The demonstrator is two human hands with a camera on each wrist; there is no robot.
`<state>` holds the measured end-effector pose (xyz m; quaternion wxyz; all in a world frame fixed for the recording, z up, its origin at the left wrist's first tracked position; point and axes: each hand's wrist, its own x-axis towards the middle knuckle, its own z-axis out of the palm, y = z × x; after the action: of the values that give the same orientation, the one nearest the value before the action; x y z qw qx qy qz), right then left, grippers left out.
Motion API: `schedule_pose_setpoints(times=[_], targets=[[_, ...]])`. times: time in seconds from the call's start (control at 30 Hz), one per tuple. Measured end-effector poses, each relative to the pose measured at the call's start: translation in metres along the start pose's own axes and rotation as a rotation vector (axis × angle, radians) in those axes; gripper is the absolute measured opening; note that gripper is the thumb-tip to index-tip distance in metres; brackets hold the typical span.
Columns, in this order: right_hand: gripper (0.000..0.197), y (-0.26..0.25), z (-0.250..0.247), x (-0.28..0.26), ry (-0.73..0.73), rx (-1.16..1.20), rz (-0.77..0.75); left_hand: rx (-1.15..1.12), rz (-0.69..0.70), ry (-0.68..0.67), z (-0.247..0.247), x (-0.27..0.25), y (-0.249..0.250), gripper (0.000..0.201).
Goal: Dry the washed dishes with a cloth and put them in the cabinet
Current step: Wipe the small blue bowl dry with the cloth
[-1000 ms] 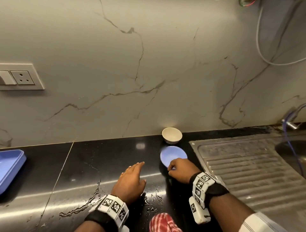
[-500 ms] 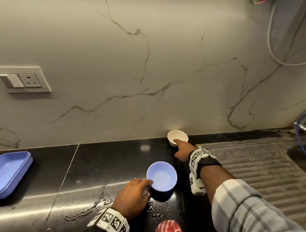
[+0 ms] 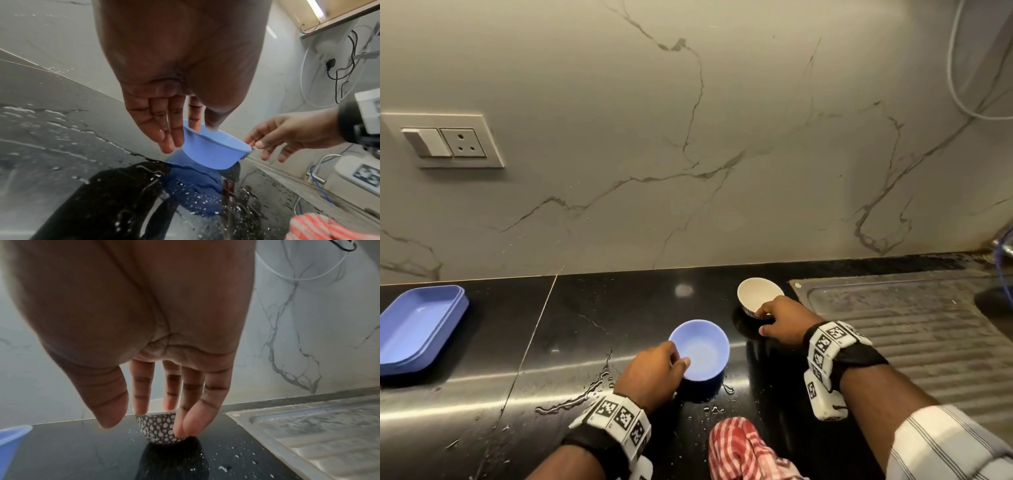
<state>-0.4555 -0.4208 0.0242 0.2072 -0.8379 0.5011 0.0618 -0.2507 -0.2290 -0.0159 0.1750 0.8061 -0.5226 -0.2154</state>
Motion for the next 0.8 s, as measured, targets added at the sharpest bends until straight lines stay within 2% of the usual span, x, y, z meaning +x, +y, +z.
schedule_pose_setpoints(times=[0.13,0.27,0.37,0.47,0.57,0.67,0.8], targets=[[0.037,0.003,0.003,-0.037,-0.008,0.037,0.000,-0.056,-0.092,0.026,-0.006,-0.014,-0.016,0.018],[0.041,-0.003,0.009,-0.073,-0.004,0.048,-0.003,-0.216,-0.194,0.062,-0.013,-0.035,-0.029,0.016],[0.044,-0.018,0.021,-0.104,0.048,0.080,-0.061,-0.326,-0.230,0.074,-0.022,-0.053,-0.033,0.019],[0.047,-0.040,0.042,-0.137,-0.013,0.160,-0.105,-0.465,-0.240,0.062,-0.029,-0.072,-0.040,0.024],[0.066,-0.058,0.066,-0.164,-0.105,0.113,-0.123,-0.546,-0.234,0.059,-0.033,-0.085,-0.052,0.032],[0.082,-0.070,0.086,-0.180,-0.134,-0.039,-0.098,-0.635,-0.236,0.068,-0.030,-0.085,-0.073,0.033],[0.063,-0.078,0.100,-0.186,-0.060,-0.116,-0.061,-0.735,-0.243,0.074,-0.048,-0.098,-0.066,0.027]])
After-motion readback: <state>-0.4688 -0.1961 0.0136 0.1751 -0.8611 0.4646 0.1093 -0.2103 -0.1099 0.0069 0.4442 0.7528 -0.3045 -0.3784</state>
